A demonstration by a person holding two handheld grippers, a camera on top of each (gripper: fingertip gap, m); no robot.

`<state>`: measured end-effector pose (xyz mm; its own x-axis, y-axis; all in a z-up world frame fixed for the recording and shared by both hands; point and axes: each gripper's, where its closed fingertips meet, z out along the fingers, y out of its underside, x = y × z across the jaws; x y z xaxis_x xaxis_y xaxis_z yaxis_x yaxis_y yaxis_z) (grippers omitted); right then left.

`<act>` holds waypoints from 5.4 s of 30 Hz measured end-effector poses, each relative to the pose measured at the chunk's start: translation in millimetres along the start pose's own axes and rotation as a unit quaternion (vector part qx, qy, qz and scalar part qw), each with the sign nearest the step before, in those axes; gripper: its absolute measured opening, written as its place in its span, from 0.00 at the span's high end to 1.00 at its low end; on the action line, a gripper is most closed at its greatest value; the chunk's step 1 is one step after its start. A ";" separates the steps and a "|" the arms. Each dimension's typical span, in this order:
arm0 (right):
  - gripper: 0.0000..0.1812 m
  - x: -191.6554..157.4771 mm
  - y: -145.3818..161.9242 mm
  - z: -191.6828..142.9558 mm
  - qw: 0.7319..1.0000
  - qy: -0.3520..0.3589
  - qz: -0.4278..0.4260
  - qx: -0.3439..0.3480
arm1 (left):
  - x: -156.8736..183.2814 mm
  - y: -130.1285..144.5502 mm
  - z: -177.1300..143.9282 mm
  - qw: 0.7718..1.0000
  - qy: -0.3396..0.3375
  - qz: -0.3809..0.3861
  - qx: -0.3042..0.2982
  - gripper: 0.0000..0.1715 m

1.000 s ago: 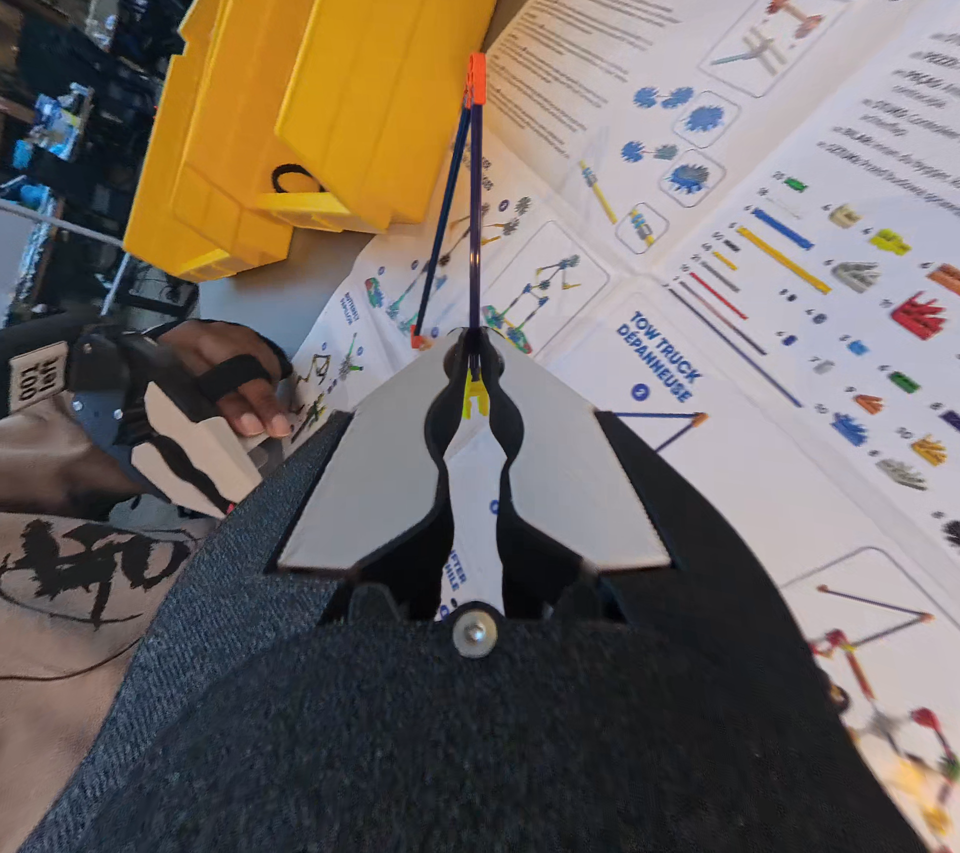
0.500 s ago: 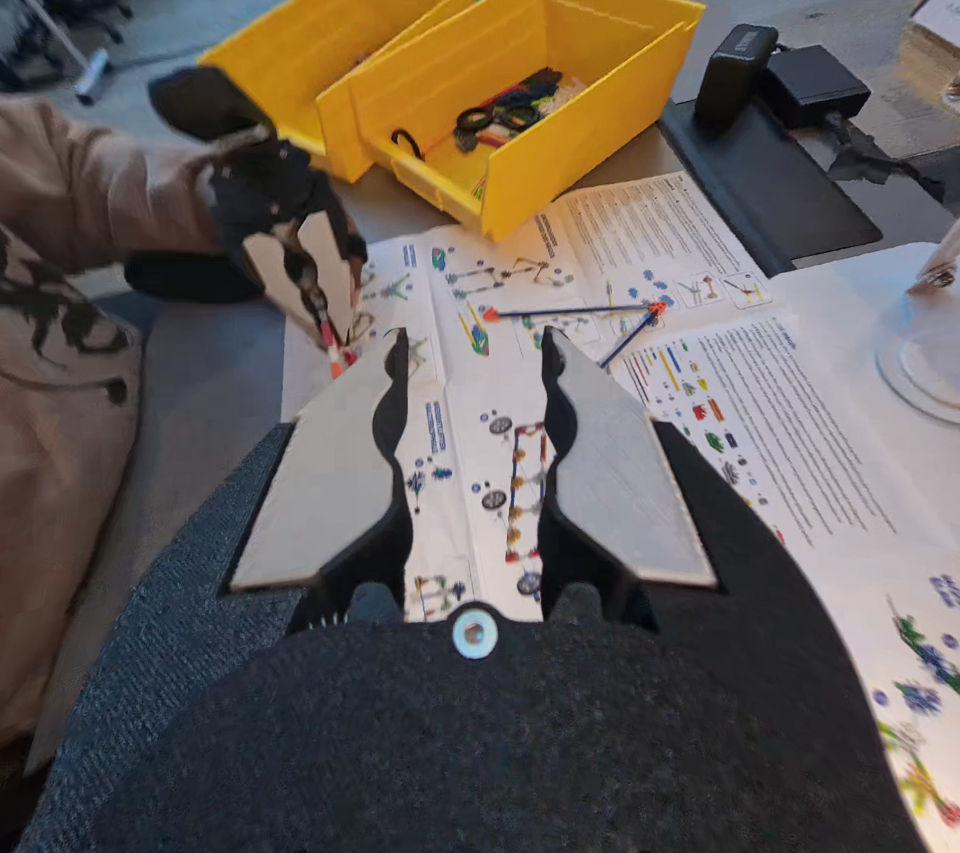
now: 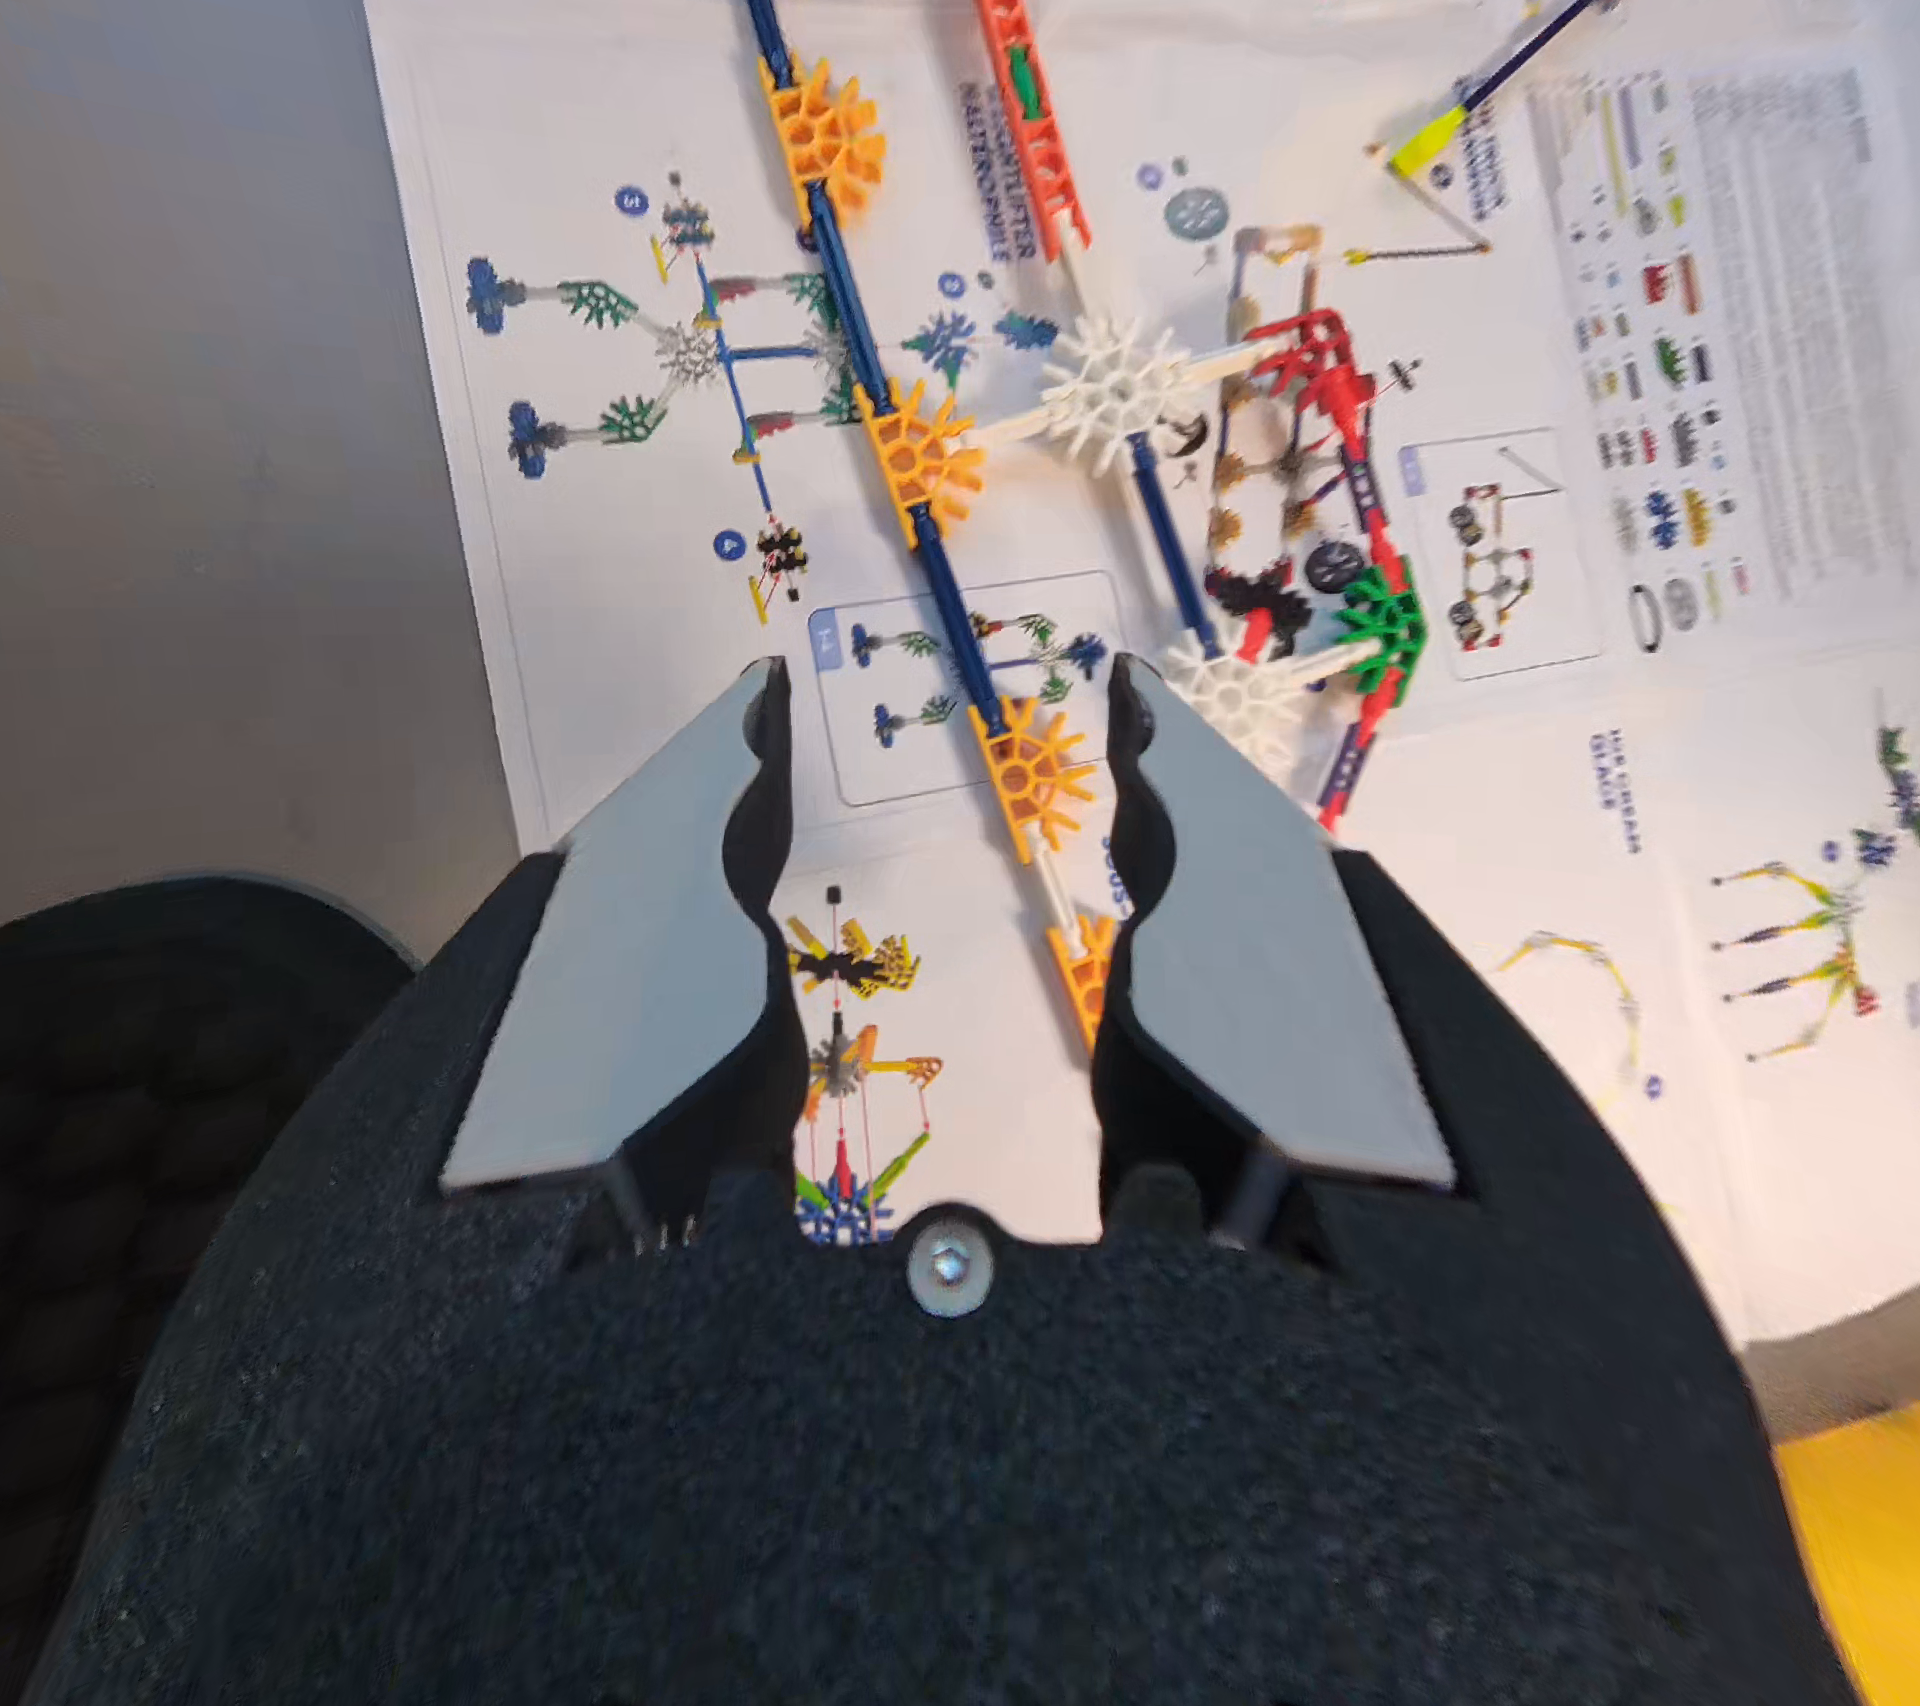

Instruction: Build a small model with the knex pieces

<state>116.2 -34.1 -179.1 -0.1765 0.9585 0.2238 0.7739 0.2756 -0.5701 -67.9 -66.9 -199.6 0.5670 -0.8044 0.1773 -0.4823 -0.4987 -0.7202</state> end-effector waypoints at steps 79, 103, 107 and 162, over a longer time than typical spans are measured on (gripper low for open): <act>0.84 103.7 11.8 -36.1 0.897 0.294 0.253 0.211 | -10.4 4.7 -1.8 0.987 -0.152 0.039 0.018 0.99; 0.85 100.2 14.7 -30.5 0.900 0.275 0.263 0.211 | -27.4 -31.3 -38.4 0.954 -0.248 -0.036 0.165 0.88; 0.85 100.2 15.8 -30.2 0.901 0.274 0.264 0.210 | -32.7 -31.6 -44.8 0.948 -0.256 -0.055 0.182 0.85; 0.88 45.2 13.5 -8.0 0.949 0.095 0.267 0.141 | 34.4 18.3 -9.6 0.997 -0.053 0.059 0.026 0.90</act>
<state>123.5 12.4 -170.4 0.3284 0.9439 -0.0338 0.5236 -0.2117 -0.8252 -63.6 -106.8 -200.3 0.5773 -0.8163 0.0194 -0.5160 -0.3832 -0.7661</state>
